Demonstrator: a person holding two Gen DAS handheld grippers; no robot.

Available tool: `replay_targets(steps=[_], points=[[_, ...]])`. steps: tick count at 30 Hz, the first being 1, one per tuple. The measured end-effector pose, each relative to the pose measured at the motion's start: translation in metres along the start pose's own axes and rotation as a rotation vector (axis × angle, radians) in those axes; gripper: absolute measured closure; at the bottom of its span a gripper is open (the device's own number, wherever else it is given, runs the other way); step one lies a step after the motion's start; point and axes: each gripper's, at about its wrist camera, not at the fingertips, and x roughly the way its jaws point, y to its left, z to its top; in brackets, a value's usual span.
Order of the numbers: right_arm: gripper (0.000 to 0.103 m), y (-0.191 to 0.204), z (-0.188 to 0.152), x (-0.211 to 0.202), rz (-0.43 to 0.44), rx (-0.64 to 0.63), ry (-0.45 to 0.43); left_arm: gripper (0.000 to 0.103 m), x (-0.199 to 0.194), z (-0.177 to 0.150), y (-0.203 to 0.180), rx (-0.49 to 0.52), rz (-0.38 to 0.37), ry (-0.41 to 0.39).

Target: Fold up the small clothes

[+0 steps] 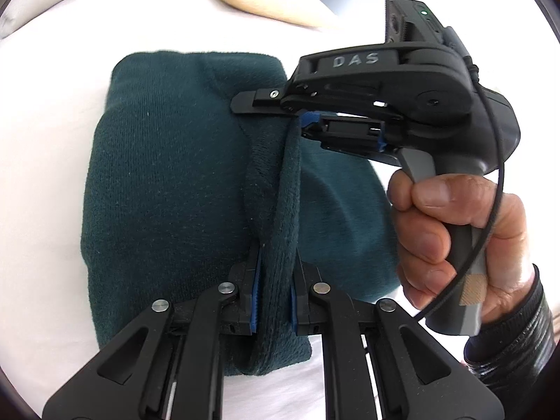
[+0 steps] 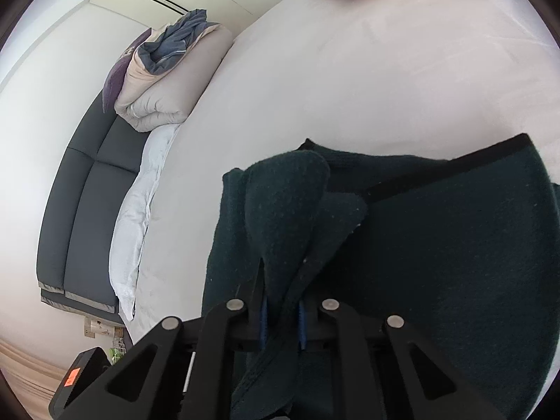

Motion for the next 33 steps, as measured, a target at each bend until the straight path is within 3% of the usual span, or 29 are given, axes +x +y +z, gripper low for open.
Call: replay_targets(steps=[6,12,21,30,33], points=[[0.091,-0.006,0.01,-0.03,-0.102,-0.116,0.012,0.092,0.005,0.012,-0.026,0.016,-0.06,0.021],[0.091,-0.035,0.017,-0.052,-0.176,-0.134,0.019,0.092,0.015,0.02,-0.056,0.056,-0.075,0.04],[0.091,-0.081,0.017,-0.072,-0.196,-0.093,0.021,0.092,0.016,0.027,-0.076,0.074,-0.085,0.061],[0.091,-0.105,0.014,-0.065,-0.176,-0.05,0.038,0.092,0.02,0.023,-0.06,0.045,-0.094,0.073],[0.09,-0.113,0.015,-0.064,-0.158,-0.032,0.052,0.083,0.024,0.018,-0.059,0.046,-0.108,0.075]])
